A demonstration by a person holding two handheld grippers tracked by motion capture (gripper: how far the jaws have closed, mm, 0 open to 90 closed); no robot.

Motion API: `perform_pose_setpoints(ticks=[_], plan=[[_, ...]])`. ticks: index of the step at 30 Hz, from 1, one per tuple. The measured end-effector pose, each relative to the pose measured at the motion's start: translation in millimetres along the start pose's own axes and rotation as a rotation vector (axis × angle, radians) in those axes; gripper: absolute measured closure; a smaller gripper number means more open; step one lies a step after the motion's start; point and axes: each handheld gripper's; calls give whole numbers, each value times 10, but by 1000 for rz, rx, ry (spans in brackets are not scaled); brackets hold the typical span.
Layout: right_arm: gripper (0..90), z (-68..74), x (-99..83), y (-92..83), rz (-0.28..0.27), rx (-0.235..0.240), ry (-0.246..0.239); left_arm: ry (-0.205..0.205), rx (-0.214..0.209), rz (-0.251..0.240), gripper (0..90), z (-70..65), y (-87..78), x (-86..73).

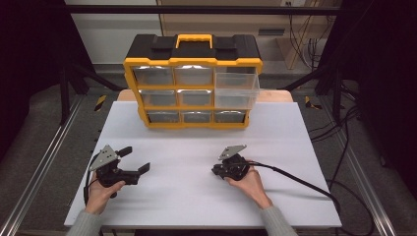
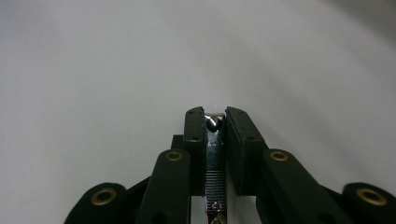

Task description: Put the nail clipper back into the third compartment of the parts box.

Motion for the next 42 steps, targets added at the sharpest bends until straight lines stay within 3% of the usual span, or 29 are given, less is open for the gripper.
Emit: perform_pose_setpoints(ticks=[23,42], plan=[[794,2,36,-114,6,29,35,-1,0,-2,32,2,-3,0],[793,10,97,-366,-74,19,39,-1,0,0,32,2,0,-2]])
Point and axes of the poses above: each handheld gripper's, and its own axes: y roughly forward along the jaws, x roughly out of its top, z roughly to its left, and after that the axes turned 5 degrees about z, right-handed
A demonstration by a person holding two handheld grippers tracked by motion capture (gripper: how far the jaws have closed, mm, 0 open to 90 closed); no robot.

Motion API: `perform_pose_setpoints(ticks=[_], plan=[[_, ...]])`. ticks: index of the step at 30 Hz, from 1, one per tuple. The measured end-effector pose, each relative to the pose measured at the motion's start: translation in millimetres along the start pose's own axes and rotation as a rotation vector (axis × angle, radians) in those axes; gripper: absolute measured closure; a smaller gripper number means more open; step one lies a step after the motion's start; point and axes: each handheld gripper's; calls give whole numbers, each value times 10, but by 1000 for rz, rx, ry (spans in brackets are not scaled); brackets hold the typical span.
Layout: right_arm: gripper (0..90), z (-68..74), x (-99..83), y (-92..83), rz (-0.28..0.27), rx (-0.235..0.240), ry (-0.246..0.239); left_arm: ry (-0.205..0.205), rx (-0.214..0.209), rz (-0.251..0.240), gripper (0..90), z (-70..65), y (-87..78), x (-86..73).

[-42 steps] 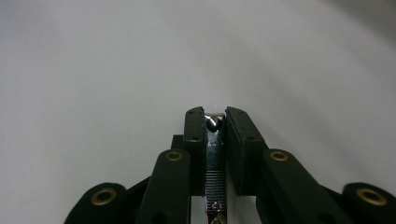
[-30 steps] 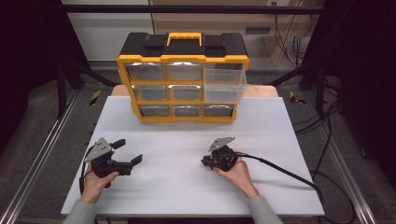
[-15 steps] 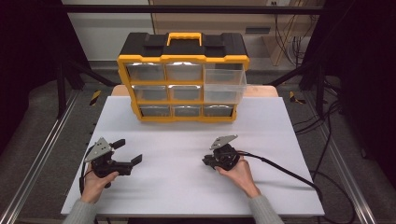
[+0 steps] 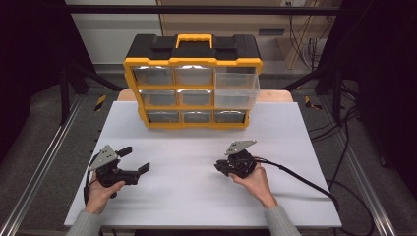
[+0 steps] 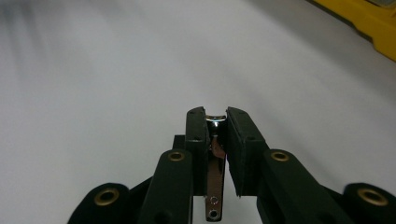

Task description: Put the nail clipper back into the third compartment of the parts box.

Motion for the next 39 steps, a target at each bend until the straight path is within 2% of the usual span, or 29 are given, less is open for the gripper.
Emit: perform_pose_setpoints(ticks=[11,26,39], plan=[[793,14,30,-128,-39,-15,5,-3,1,-10,33,2,-16,10],[793,-21,108,-470,-148,-35,24,3,0,4,32,-1,8,1],[793,-49,148,-669,-195,-57,32,2,1,7,32,1,16,1]])
Point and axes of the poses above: each handheld gripper's, and its own axes: y roughly forward along the jaws, x roughly out of its top, z roughly to its left, and after that the axes turned 5 degrees about z, right-handed
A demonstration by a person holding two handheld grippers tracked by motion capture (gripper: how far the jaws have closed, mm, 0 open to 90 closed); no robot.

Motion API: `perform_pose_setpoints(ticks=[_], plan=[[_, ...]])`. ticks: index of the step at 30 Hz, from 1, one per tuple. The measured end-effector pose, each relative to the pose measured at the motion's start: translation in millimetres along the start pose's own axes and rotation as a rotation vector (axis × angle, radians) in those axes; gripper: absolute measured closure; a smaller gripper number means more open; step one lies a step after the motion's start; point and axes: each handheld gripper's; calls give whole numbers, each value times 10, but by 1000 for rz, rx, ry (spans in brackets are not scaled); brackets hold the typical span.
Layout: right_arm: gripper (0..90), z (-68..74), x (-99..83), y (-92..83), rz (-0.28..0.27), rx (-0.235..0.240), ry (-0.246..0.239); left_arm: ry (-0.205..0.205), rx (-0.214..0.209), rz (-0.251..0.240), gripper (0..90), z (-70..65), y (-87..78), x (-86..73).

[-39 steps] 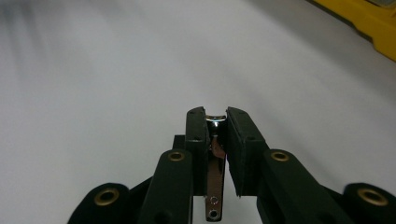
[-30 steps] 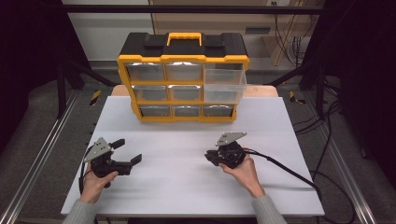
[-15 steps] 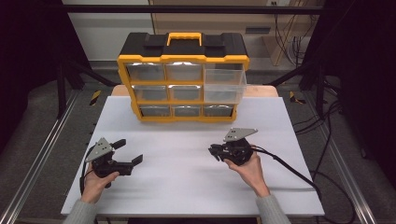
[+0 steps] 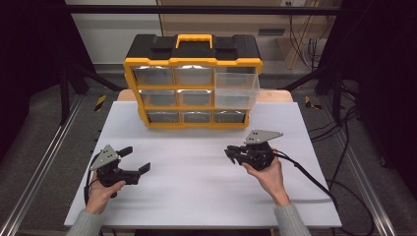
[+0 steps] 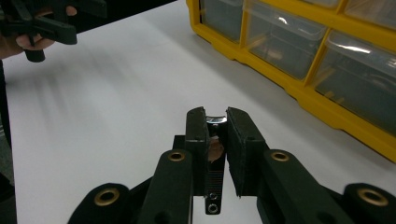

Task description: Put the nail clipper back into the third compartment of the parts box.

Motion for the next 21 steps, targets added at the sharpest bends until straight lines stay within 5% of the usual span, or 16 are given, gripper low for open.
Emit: perform_pose_setpoints(ticks=[21], plan=[[793,-41,243,-263,-98,-22,1,0,0,4,32,-1,5,-4]])
Point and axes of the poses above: each handheld gripper's, and its own axes: y roughly forward along the jaws, x roughly out of its top, z roughly to its left, and after that the axes turned 5 degrees about z, right-handed
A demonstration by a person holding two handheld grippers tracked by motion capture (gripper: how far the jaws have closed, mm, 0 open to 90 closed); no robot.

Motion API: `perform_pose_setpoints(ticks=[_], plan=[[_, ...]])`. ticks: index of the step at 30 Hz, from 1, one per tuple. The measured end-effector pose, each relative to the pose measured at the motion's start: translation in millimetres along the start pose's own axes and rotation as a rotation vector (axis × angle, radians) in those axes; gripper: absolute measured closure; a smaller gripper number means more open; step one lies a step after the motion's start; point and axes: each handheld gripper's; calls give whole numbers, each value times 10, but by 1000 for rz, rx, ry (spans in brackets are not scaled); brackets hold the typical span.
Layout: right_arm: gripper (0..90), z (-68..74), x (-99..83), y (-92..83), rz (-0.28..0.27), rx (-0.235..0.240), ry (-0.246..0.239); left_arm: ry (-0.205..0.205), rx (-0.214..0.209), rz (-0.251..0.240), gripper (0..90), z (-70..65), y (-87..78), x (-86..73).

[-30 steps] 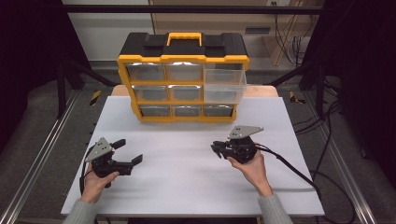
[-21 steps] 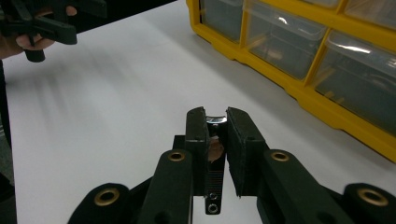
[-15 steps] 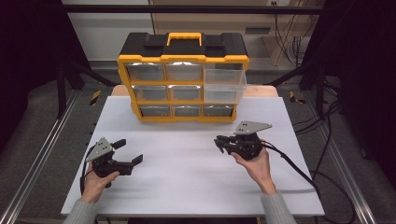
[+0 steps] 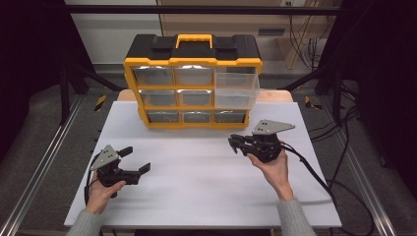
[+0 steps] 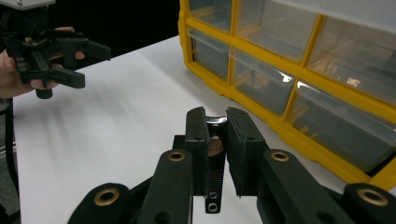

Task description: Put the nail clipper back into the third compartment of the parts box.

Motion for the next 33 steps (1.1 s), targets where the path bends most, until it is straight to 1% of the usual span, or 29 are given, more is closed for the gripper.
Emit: perform_pose_setpoints(ticks=[14,27,33], plan=[[792,-1,205,-160,-52,-11,-13,1,-2,1,33,-3,0,-3],[793,-10,366,-286,-82,-29,-13,1,-1,2,32,-1,3,-5],[792,7,470,-350,-91,-37,-26,3,-1,4,33,-2,4,-6]])
Point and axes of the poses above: each handheld gripper's, and its own axes: y roughly forward along the jaws, x roughly out of its top, z roughly to its left, and after that the axes turned 5 degrees about z, right-handed
